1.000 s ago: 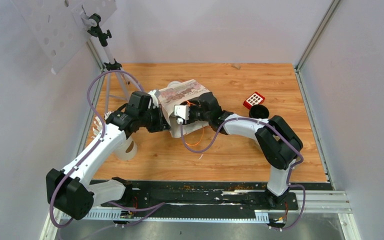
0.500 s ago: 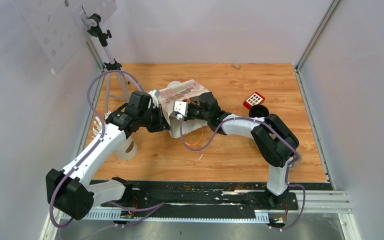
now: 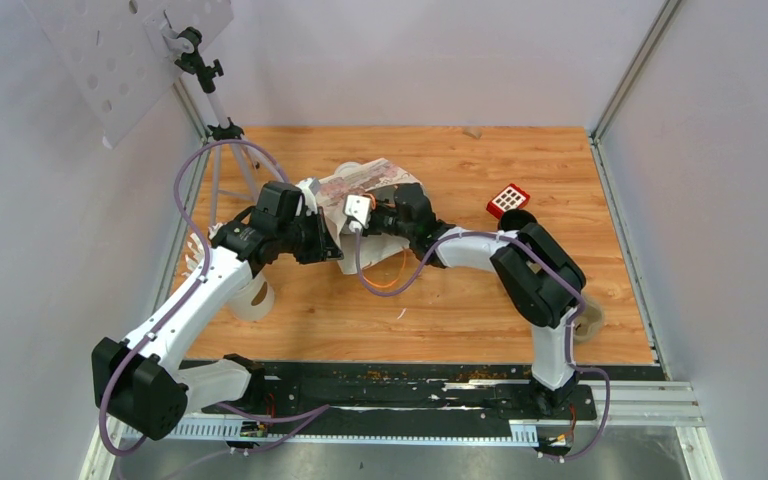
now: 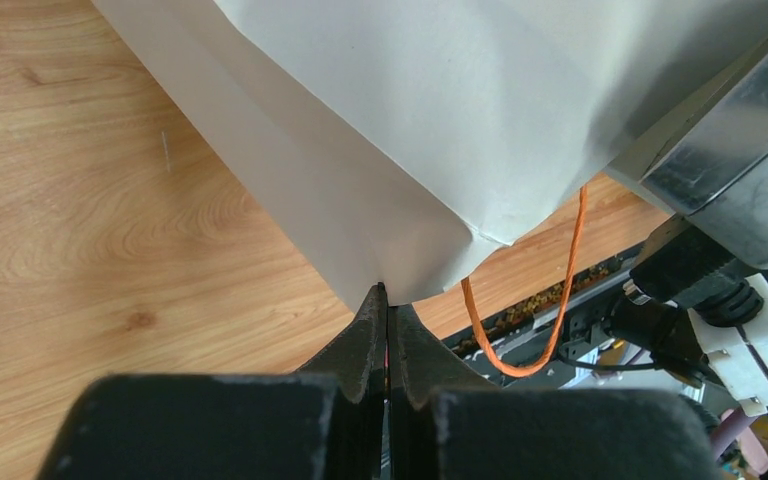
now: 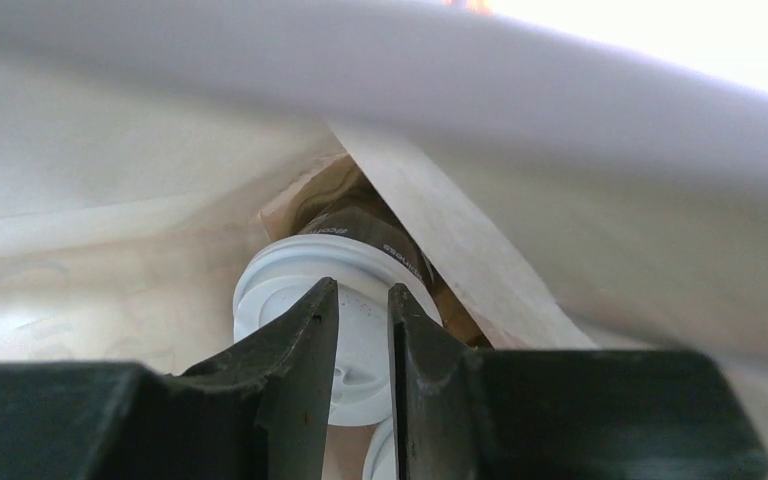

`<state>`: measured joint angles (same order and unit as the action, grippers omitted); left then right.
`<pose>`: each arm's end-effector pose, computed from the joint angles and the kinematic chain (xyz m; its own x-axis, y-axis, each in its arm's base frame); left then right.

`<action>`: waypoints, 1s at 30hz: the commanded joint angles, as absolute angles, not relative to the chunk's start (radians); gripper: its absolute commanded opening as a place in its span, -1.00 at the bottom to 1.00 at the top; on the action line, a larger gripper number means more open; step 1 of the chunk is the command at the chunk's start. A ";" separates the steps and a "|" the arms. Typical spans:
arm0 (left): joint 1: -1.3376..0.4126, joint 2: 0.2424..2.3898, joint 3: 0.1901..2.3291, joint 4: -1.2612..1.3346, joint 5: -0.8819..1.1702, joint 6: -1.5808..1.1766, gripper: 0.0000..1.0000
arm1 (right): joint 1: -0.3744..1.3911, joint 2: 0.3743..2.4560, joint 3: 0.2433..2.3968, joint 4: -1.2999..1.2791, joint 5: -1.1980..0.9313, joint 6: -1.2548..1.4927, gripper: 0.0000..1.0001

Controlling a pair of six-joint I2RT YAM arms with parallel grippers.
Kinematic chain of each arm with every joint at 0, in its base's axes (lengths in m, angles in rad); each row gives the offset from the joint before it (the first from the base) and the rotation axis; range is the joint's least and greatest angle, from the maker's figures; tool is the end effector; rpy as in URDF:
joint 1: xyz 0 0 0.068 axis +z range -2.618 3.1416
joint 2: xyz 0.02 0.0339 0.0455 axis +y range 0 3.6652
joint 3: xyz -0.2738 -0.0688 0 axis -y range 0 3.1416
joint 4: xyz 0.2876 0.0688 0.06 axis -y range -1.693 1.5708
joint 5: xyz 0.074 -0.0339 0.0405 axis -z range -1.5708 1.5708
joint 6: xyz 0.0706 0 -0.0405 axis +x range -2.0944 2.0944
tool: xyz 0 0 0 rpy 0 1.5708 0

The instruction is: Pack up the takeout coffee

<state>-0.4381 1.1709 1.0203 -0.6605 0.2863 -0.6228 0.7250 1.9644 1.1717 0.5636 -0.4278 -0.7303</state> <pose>0.2672 -0.1472 0.2791 -0.8734 -0.2088 -0.4400 0.0906 0.8180 -0.5680 0.3580 0.3563 0.1722 0.4776 -0.3878 -0.7884 -0.7882 0.2073 -0.5795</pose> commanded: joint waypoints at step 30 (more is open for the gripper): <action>-0.442 1.138 1.012 -0.668 0.327 -0.629 -1.00 | 0.795 2.077 1.308 0.657 -0.186 -0.624 -0.63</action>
